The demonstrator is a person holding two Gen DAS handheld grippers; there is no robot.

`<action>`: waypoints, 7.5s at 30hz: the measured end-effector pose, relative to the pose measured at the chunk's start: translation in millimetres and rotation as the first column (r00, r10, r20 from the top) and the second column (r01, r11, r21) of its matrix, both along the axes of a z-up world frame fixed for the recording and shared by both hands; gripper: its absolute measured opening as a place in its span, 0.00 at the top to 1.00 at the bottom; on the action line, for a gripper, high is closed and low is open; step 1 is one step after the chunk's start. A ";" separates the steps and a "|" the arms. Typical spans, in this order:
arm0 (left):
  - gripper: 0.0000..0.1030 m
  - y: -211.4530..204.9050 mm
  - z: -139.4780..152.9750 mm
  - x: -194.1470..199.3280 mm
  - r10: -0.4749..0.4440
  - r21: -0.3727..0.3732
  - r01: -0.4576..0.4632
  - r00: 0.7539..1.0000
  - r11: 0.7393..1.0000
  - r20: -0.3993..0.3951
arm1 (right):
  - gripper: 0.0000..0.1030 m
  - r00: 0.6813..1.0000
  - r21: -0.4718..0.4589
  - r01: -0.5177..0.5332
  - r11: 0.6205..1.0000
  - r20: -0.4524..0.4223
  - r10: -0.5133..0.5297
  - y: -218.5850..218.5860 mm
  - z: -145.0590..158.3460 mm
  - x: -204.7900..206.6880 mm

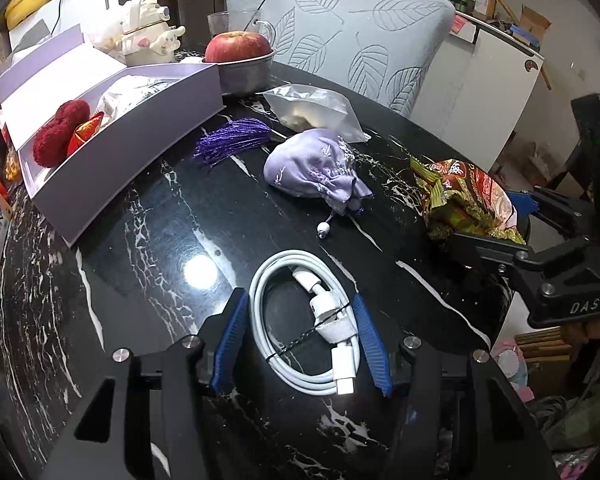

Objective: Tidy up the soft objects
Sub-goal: 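Grasp the Nutritious Cereal snack bag with the right tool, then carry the white cable and cereal bag with both tools to the lavender box, then lower the cable into the box and open the left tool while the right tool lowers the cereal bag, then withdraw both tools from the box toward the lavender pouch and zip bag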

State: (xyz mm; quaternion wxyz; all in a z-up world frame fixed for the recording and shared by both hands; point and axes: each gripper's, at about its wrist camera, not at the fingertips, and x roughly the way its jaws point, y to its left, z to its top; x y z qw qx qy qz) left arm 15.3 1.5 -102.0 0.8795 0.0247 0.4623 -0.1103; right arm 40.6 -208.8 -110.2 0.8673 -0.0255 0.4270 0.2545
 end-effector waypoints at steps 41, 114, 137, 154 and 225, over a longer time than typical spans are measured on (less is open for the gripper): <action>0.48 45.9 42.0 -65.2 0.159 -0.057 -0.154 0.982 0.986 0.106 | 0.52 0.970 0.056 -0.241 0.969 0.052 0.238 65.3 20.9 -52.1; 0.48 173.6 173.8 92.0 0.241 0.021 -0.277 0.871 0.961 0.428 | 0.64 0.843 0.086 -0.441 0.893 0.379 0.380 199.1 179.2 101.4; 0.48 239.3 107.9 206.1 0.318 0.013 -0.328 0.923 0.945 0.217 | 0.64 0.865 -0.031 -0.413 0.910 0.298 0.403 284.1 144.6 215.2; 0.48 231.2 55.3 238.0 0.282 0.022 -0.283 0.959 0.959 0.027 | 0.64 0.907 -0.110 -0.379 0.919 0.152 0.392 301.0 95.1 248.2; 0.22 145.3 225.7 35.1 0.350 0.019 -0.383 0.861 0.924 0.369 | 0.29 0.880 -0.082 -0.244 0.966 0.400 0.256 181.7 245.0 77.6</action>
